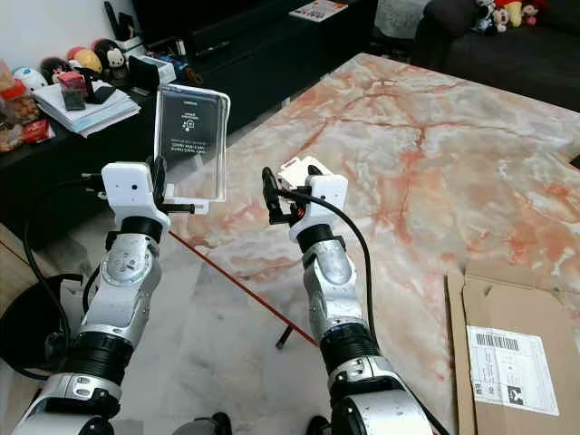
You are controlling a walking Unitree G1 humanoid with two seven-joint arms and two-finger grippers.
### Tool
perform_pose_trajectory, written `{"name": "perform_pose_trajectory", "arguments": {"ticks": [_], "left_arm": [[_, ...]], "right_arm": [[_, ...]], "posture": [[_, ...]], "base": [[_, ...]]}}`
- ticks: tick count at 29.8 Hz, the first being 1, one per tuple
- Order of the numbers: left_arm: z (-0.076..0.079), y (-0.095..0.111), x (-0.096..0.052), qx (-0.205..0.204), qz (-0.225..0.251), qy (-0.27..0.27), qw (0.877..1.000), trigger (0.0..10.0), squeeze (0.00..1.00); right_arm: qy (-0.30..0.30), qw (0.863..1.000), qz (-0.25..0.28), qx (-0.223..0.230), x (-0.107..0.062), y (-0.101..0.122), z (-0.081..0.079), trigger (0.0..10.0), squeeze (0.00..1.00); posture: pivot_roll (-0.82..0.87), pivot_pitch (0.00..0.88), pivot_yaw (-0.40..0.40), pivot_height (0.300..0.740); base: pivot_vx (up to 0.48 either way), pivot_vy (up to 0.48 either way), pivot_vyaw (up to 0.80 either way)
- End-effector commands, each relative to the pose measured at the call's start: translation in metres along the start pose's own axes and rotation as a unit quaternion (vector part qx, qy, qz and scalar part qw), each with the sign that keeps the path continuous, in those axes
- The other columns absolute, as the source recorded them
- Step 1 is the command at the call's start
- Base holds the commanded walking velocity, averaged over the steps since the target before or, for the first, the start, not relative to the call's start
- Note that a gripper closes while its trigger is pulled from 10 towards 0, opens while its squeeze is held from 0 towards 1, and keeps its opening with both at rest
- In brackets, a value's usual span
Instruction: Picking trash to rubbish bin
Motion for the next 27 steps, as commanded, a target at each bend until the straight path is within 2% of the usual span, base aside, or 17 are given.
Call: {"name": "perform_pose_trajectory", "arguments": {"ticks": [1, 27], "left_arm": [[0.0025, 0.0011, 0.0009, 0.003, 0.003, -0.006, 1.0, 10.0, 0.0], [0.0033, 0.0004, 0.0005, -0.003, 0.003, -0.005, 1.0, 10.0, 0.0]], "right_arm": [[0.005, 1.0, 0.002, 0.0, 0.001, 0.0, -0.0027, 10.0, 0.0], [0.014, 1.0, -0.005, -0.004, 0.0017, -0.0013, -0.0029, 10.0, 0.0]], "posture": [[0.1, 0.077, 0.026, 0.74], [0.1, 0.087, 0.009, 0.74]], "base": [[0.0, 0.0, 0.0], [0.0, 0.0, 0.0]]}}
Point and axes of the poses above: a point about 5 cm out from each wrist's last joint towards the gripper, its own x axis pointing out of the wrist towards the gripper, its own y axis along the axis of the wrist's last joint, z = x × y, the point moved 1 cm from there along x, pointing out of the wrist towards the gripper, and after that the axes turned 3 degrees about -x, right-handed, at the moved point
